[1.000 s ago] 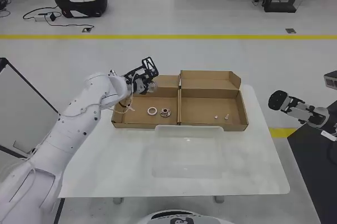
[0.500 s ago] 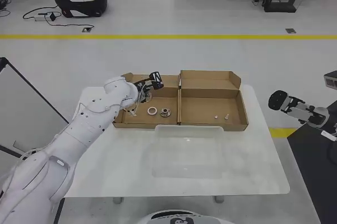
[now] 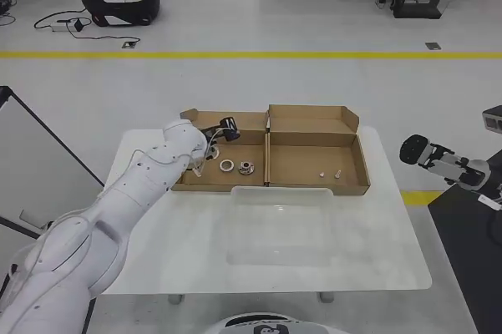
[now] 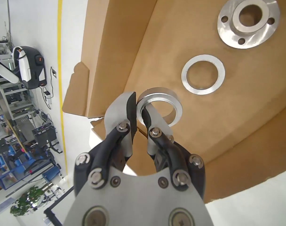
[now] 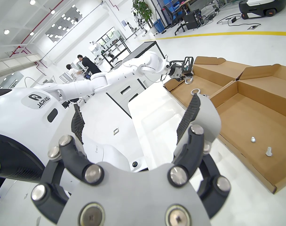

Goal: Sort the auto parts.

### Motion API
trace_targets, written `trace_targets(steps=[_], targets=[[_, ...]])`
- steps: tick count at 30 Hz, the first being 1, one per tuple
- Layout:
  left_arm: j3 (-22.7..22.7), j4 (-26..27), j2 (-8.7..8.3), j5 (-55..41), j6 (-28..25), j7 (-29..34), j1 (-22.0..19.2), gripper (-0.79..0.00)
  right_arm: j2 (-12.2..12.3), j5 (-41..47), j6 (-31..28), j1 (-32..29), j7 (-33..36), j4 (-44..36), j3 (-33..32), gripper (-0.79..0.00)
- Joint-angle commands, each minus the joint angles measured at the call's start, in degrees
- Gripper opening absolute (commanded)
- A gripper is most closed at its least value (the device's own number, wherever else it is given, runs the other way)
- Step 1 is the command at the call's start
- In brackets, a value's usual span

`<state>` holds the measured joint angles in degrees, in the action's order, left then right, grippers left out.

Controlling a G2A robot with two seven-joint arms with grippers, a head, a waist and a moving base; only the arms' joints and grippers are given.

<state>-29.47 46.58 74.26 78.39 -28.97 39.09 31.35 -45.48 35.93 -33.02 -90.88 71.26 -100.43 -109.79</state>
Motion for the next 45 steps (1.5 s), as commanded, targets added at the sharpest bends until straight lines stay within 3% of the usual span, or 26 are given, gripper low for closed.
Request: trace_targets(steps=[1, 10, 29, 31, 32, 34, 35, 37, 39, 45], targets=[[0.09, -1.63, 0.32, 0.51, 0.16, -0.53, -0.17, -0.785, 0.00, 0.00, 0.00, 0.00, 0.00, 0.00, 0.00, 0.000], [0.00, -6.29, 1.39, 1.37, -0.35, -2.96, 0.10, -0.785, 0.00, 0.00, 0.00, 0.00, 0.00, 0.00, 0.00, 0.000], [-0.88, -10.22, 2.68, 2.74, -1.65, -4.50, 1.08, -0.785, 0.00, 0.00, 0.00, 0.00, 0.00, 0.00, 0.00, 0.000], [-1.01, -10.37, 2.79, 2.81, -1.69, -4.48, 1.20, -0.625, 0.00, 0.00, 0.00, 0.00, 0.00, 0.00, 0.00, 0.000], [-1.08, -10.41, 2.83, 2.87, -1.70, -4.48, 1.24, -0.600, 0.00, 0.00, 0.00, 0.00, 0.00, 0.00, 0.00, 0.000], [-1.31, -10.50, 2.90, 2.83, -1.71, -4.57, 1.32, -0.468, 0.00, 0.00, 0.00, 0.00, 0.00, 0.00, 0.00, 0.000], [-1.47, -10.58, 2.92, 2.77, -1.63, -4.58, 1.36, -0.453, 0.00, 0.00, 0.00, 0.00, 0.00, 0.00, 0.00, 0.000], [-1.78, -10.56, 2.92, 2.89, -1.34, -4.69, 1.30, -0.197, 0.00, 0.00, 0.00, 0.00, 0.00, 0.00, 0.00, 0.000], [-2.08, -10.54, 2.85, 3.12, -1.49, -4.64, 1.21, 0.000, 0.00, 0.00, 0.00, 0.00, 0.00, 0.00, 0.00, 0.000], [-3.55, -9.55, 2.31, 3.76, -0.93, -5.46, 0.91, 0.000, 0.00, 0.00, 0.00, 0.00, 0.00, 0.00, 0.00, 0.000]])
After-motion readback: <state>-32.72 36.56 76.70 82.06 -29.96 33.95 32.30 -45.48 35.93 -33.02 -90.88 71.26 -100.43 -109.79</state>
